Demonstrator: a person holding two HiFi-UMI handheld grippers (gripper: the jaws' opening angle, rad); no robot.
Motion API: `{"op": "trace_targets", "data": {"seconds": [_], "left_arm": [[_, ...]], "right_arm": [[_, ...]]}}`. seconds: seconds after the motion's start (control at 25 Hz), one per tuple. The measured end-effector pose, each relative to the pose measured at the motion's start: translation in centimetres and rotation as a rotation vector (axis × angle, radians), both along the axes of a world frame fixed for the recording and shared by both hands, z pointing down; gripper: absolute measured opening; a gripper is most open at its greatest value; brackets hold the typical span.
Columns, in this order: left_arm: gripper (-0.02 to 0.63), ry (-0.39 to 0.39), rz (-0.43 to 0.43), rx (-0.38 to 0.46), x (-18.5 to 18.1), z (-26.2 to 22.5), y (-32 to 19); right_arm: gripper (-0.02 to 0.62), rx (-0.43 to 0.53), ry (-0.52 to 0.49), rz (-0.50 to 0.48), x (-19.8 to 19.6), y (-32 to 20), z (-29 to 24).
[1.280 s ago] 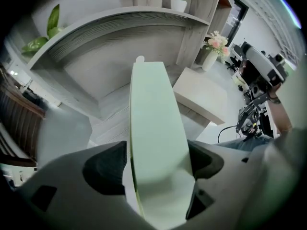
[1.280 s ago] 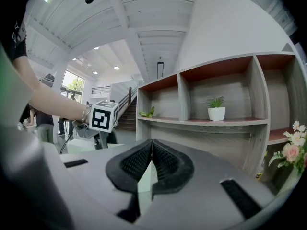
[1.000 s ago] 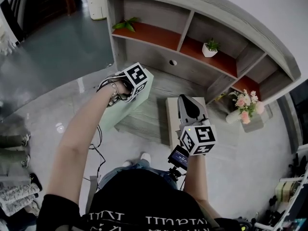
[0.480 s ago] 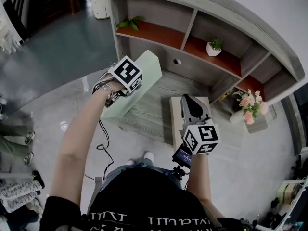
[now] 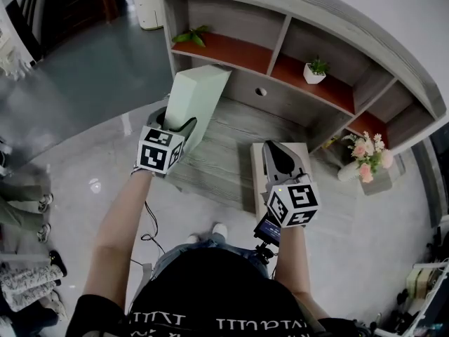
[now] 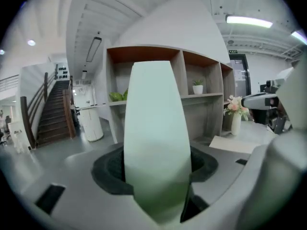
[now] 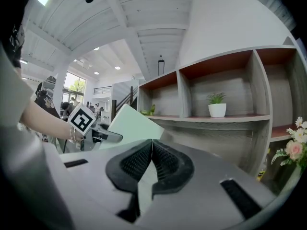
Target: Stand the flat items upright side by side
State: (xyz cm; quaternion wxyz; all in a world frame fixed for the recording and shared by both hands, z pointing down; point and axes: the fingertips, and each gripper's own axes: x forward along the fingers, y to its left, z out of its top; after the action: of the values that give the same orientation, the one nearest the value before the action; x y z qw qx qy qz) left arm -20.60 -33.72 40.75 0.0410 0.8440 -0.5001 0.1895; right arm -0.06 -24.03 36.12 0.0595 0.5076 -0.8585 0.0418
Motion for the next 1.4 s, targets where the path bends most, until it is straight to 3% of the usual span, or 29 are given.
{"op": "trace_targets", "data": {"seconds": [0.24, 0.64, 0.84, 1.4], "left_arm": [[0.284, 0.081, -0.095, 0.136, -1.9, 1.8, 0.7], [0.285, 0.111, -0.21, -0.027, -3.0, 7.1, -2.7], [0.285, 0.142, -0.266, -0.082, -3.8, 8.2, -5.6], [0.287, 0.063, -0.329, -0.064, -3.7, 8.6, -12.3]], "right_arm": [[0.015, -0.009, 0.013, 0.006, 0.3, 0.2, 0.5], [0.015, -0.031, 0.014, 0.032, 2.2, -0.1, 0.4], [0.015, -0.069, -0.038, 0.011, 2.9, -0.7, 0.5], [0.015, -0.114, -0.049, -0.027, 3.4, -4.2, 1.6]]}}
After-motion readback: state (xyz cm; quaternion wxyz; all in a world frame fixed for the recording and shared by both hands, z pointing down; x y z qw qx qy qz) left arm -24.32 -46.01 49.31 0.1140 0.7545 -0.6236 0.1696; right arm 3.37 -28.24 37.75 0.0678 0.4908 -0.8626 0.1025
